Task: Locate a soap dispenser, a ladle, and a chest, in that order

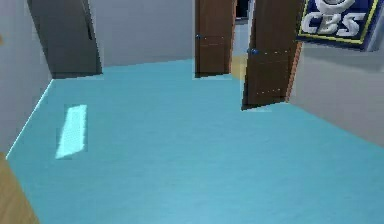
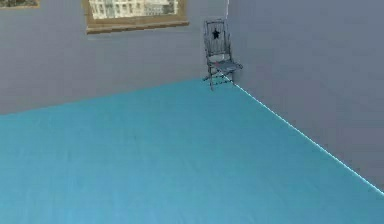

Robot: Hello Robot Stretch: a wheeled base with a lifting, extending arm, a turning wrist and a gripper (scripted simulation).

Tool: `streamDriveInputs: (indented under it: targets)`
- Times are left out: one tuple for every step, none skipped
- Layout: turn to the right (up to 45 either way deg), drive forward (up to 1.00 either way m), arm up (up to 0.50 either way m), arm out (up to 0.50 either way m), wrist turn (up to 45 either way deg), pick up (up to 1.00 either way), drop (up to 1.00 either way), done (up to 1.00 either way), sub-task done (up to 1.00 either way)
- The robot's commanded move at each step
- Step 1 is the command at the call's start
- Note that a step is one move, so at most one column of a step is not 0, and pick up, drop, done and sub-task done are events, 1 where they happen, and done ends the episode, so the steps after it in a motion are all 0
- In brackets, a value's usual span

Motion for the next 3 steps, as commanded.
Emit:
streamDriveInputs:
  targets:
    - [0.0,1.00,0.00,0.00,0.0,0.00,0.00,0.00,0.00]
    - [3.0,0.00,0.00,0.00,0.0,0.00,0.00,0.00,0.00]
    - [0.0,1.00,0.00,0.00,0.0,0.00,0.00,0.00,0.00]
